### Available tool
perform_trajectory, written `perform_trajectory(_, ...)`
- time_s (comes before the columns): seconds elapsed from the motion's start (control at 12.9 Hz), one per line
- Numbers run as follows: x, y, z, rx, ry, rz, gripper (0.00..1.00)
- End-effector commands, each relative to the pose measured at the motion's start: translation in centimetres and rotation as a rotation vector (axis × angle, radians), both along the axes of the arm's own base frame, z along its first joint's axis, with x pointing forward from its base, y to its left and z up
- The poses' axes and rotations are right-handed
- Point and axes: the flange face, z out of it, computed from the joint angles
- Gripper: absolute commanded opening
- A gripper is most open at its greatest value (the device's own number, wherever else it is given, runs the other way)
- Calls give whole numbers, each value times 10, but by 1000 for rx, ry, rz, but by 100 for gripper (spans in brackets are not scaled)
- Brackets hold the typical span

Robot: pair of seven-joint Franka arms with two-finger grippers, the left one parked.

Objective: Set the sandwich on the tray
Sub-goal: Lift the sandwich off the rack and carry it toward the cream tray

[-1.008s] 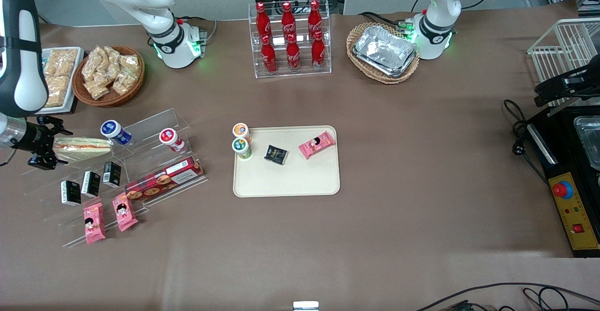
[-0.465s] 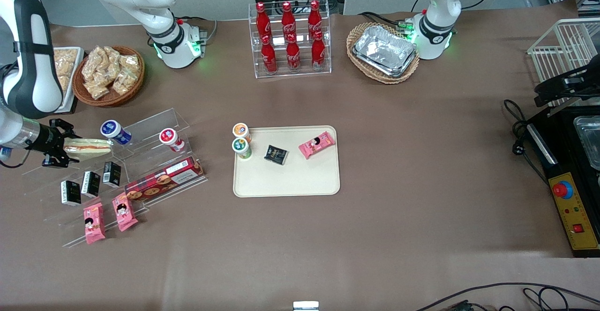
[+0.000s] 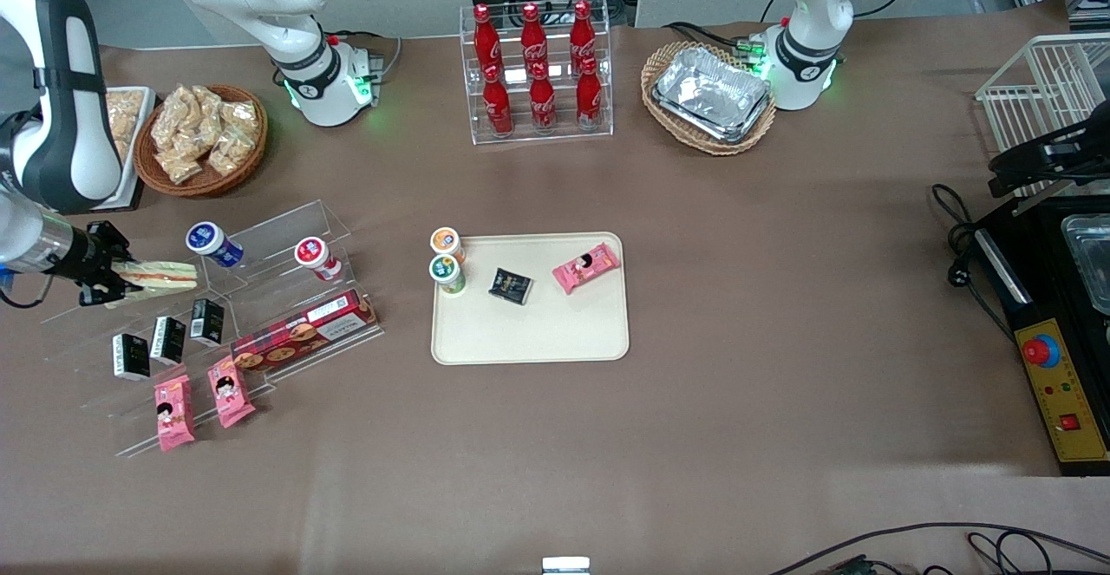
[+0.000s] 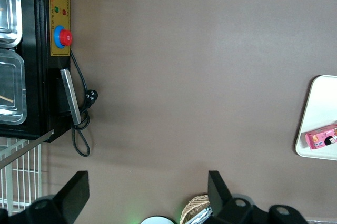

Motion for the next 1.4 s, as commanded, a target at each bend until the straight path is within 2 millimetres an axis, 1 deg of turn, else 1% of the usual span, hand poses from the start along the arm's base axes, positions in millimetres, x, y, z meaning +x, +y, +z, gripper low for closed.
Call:
perform_trajectory(0.0, -8, -2, 46, -13, -11, 84, 27)
perform_trajectory(0.08, -5, -6, 64, -13, -10, 106, 23)
perform_trajectory(0.16, 0, -7, 82, -14, -7, 139, 15)
perform_trajectory(0.23, 3, -6, 99, -10, 3, 167, 12)
perform_trajectory(0.39, 9, -3, 134, -2, 8, 171, 12)
perform_trajectory(0.47, 15, 12, 155, 3, 11, 189, 12)
perform_trajectory(0.54, 22, 34, 173, 11, 21, 212, 12)
perform_trajectory(0.62, 31, 58, 182, 21, 15, 209, 12)
perform_trajectory(0.7, 36, 79, 191, 29, 7, 188, 10)
perform_trajectory(0.78, 40, 98, 193, 40, 3, 174, 9)
perform_trajectory(0.85, 45, 127, 189, 51, 5, 174, 7)
perform_trajectory(0.93, 50, 152, 184, 52, 9, 146, 7)
perform_trajectory(1.01, 55, 172, 179, 58, 5, 104, 7)
perform_trajectory(1.16, 64, 230, 166, 66, 12, 75, 7)
perform_trajectory(1.32, 70, 289, 148, 67, -1, 42, 7)
